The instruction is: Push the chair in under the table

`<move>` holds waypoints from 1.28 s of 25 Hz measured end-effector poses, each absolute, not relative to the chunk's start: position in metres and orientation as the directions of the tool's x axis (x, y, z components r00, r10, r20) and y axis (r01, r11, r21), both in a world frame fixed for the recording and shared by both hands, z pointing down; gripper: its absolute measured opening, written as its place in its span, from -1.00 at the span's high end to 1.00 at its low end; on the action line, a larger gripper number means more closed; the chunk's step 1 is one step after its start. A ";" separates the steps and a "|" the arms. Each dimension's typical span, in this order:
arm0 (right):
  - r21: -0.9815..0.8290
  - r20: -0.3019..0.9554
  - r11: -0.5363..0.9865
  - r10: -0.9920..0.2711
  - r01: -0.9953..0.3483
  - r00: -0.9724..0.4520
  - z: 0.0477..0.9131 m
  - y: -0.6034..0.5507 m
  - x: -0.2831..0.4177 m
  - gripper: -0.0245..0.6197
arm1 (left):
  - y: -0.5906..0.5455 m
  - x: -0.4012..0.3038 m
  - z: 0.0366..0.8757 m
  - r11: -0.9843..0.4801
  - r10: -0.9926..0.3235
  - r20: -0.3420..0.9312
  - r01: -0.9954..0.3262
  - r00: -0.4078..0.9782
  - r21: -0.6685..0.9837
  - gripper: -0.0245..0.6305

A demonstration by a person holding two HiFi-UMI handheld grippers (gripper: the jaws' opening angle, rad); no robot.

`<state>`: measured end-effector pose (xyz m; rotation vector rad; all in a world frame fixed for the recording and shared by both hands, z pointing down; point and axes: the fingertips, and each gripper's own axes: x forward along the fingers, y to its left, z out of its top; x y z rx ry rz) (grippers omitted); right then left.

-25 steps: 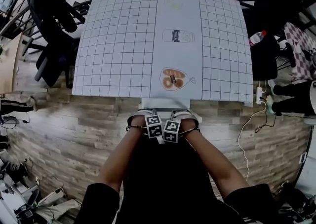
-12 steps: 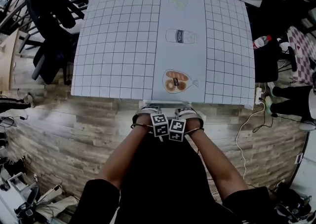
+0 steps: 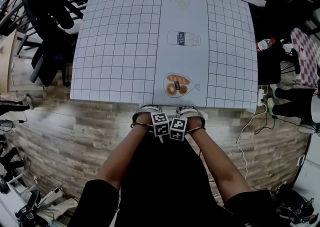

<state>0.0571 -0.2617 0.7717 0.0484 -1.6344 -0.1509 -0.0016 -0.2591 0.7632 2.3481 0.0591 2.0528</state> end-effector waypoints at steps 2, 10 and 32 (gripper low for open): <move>0.128 0.990 0.990 -0.124 0.055 -0.070 0.771 -0.266 0.056 0.67 | -0.264 -0.003 0.763 -0.999 0.037 0.991 0.018 0.131 0.035 0.66; 0.128 0.990 0.990 -0.125 0.051 -0.066 0.771 -0.280 0.055 0.67 | -0.278 -0.004 0.763 -0.999 0.034 0.990 0.025 0.135 0.031 0.67; 0.042 0.998 0.999 -0.041 0.021 -0.043 0.772 -0.277 0.060 0.40 | -0.286 -0.008 0.762 -0.996 0.072 0.988 -0.040 0.138 0.079 0.62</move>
